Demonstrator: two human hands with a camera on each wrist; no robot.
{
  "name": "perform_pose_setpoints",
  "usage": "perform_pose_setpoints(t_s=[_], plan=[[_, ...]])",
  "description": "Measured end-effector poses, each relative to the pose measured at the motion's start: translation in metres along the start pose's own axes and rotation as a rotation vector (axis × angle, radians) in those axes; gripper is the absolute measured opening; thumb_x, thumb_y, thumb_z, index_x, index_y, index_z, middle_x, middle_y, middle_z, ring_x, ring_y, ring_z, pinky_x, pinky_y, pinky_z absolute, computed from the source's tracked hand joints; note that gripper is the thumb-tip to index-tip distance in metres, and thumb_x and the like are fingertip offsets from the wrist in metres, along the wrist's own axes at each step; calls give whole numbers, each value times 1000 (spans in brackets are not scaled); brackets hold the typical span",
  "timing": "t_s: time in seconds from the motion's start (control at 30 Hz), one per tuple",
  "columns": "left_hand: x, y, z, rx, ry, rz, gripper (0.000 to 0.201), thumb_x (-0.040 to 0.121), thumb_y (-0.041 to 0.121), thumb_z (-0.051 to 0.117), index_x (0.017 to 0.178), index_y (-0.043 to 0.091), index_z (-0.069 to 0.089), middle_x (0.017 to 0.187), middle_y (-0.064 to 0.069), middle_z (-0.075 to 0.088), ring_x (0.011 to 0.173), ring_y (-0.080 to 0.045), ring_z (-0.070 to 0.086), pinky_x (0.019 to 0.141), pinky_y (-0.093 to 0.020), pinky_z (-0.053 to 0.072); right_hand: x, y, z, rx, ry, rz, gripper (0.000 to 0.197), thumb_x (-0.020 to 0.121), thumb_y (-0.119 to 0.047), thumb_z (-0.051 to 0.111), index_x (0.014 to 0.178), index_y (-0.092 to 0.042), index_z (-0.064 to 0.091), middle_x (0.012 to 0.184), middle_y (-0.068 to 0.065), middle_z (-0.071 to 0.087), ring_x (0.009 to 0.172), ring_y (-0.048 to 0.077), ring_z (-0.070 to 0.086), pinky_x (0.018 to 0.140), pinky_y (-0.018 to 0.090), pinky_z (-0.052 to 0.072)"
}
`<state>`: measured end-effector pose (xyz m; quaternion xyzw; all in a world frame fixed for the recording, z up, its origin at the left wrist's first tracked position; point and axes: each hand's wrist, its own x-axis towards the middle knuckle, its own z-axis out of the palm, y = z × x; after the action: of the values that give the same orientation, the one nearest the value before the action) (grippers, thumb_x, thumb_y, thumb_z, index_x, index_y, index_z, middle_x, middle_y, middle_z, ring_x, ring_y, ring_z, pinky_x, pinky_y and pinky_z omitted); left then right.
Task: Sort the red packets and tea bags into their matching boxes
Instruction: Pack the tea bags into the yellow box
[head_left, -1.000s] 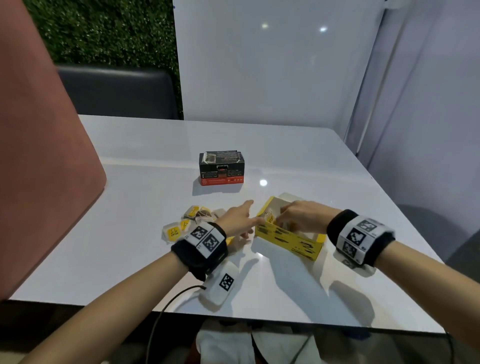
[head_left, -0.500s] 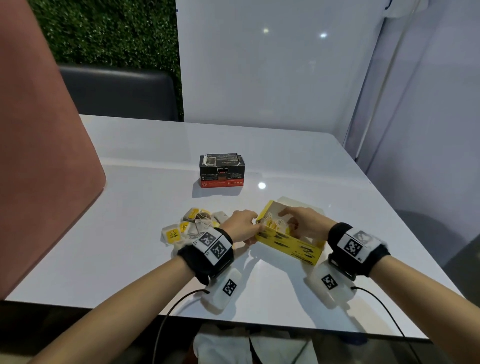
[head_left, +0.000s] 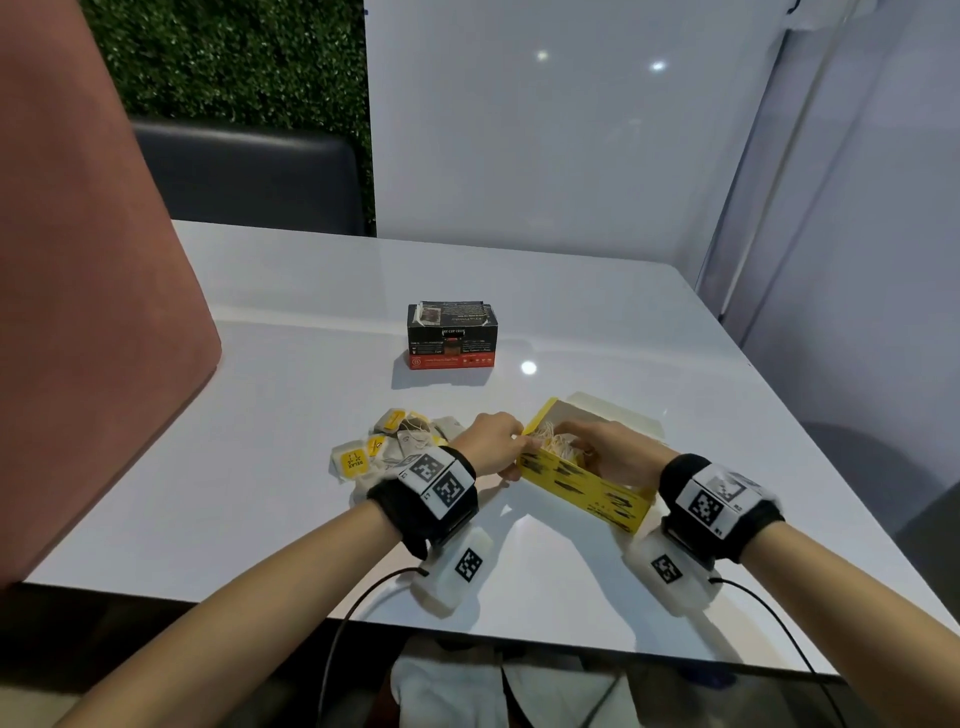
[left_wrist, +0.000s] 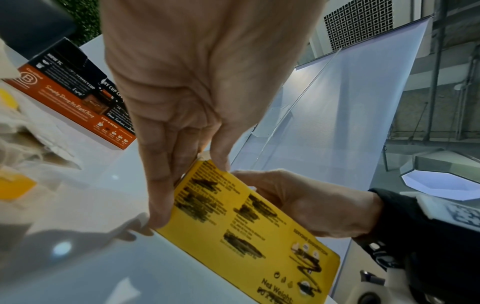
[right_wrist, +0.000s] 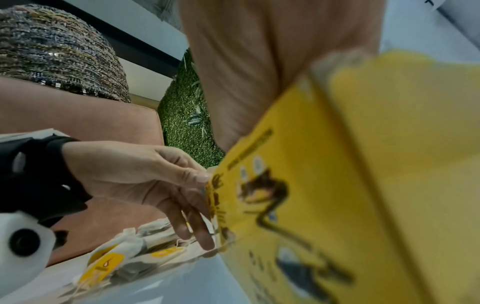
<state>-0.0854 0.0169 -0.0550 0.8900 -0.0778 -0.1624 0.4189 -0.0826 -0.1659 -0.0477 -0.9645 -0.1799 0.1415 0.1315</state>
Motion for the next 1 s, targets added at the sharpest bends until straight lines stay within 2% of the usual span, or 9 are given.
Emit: perform_pose_setpoints(t_s=[0.13, 0.23, 0.33, 0.4, 0.5, 0.6, 0.73, 0.83, 1.0], plan=[[-6, 1, -7, -27, -55, 18, 36, 92, 29, 56, 119, 5, 52, 116, -23, 63, 95, -32, 67, 87, -40, 54, 7, 12, 2, 82, 24, -48, 45, 88, 2, 52, 131, -14, 48, 88, -10, 49, 79, 13, 48, 69, 20, 40], [-19, -6, -37, -58, -51, 36, 55, 93, 21, 54, 142, 7, 33, 129, -14, 58, 103, -24, 61, 83, -31, 51, 1, 11, -5, 58, 56, -92, 27, 94, -6, 50, 115, -23, 56, 86, -1, 47, 68, 16, 46, 63, 29, 43], [-38, -25, -86, -53, 50, 50, 43, 93, 12, 52, 135, 7, 44, 118, -12, 64, 95, -20, 62, 72, -24, 50, -20, -4, -20, 125, 70, -35, 46, 89, 1, 55, 132, -13, 46, 114, 3, 54, 102, 18, 56, 86, 32, 51], [-53, -41, -116, 10, 115, 21, 28, 93, 9, 51, 122, 9, 55, 108, -10, 69, 90, -20, 65, 69, -23, 51, -32, -23, -32, 151, 254, -56, 55, 85, 5, 58, 136, -11, 43, 132, 9, 53, 122, 21, 52, 100, 29, 44], [-69, -64, -133, 120, 174, -46, 13, 91, 5, 53, 100, 8, 62, 97, -11, 71, 81, -19, 65, 63, -20, 50, -37, -66, -35, 243, 467, -204, 42, 87, 3, 58, 126, -10, 52, 123, 7, 60, 108, 20, 60, 89, 22, 48], [-76, -85, -119, 313, 147, -114, 13, 87, 13, 61, 99, 8, 63, 96, -8, 67, 82, -20, 62, 61, -19, 46, -24, -103, -16, 217, 310, -229, 30, 87, -6, 61, 117, -11, 59, 110, 7, 65, 93, 20, 63, 82, 27, 51], [-77, -99, -95, 454, 118, -173, 41, 80, 30, 69, 112, 13, 51, 104, -4, 55, 97, -21, 52, 83, -33, 45, 1, -135, 20, 129, 18, -96, 21, 87, -19, 62, 104, -5, 63, 106, 12, 64, 92, 26, 61, 80, 35, 52], [-77, -99, -83, 478, 105, -180, 51, 75, 26, 73, 114, 10, 44, 112, -9, 51, 100, -24, 50, 78, -32, 42, 14, -151, 40, 107, -77, 13, 30, 88, -34, 61, 89, -4, 58, 95, 15, 63, 82, 29, 61, 71, 37, 52], [-85, -94, -63, 701, 265, -194, 74, 70, 38, 78, 117, 3, 33, 115, -12, 38, 110, -29, 44, 82, -37, 44, 20, -165, 55, -80, -51, 48, 40, 86, -41, 60, 108, -7, 59, 111, 8, 61, 103, 27, 59, 73, 30, 41]])
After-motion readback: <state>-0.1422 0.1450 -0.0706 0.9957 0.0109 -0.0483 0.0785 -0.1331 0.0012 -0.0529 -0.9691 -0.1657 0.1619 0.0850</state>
